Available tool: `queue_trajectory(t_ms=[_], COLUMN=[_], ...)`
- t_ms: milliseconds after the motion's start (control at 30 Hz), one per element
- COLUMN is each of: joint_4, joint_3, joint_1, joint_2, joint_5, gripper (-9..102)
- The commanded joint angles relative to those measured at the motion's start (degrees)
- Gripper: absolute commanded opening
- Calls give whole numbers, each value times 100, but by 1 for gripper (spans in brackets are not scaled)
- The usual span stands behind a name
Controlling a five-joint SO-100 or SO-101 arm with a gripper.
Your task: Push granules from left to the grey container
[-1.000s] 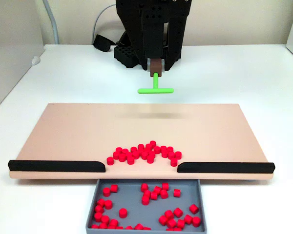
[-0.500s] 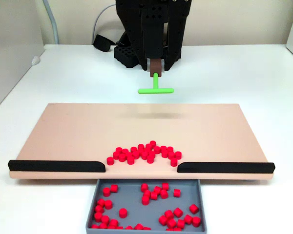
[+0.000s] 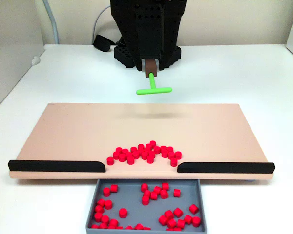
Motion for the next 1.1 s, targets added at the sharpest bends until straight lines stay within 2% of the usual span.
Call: queue_trajectory(t_ms=[0,333,600,867,1067], joint_4=[35,35,35,26,26], joint_3=[-132,-132,-141,-176,-176], joint_1=[35,-141,-492,-1063,-1143], joint_2=[18,-26,123,519,466], joint_5=[-53,79,800,3182,4799], gripper=[0,0,0,0,0])
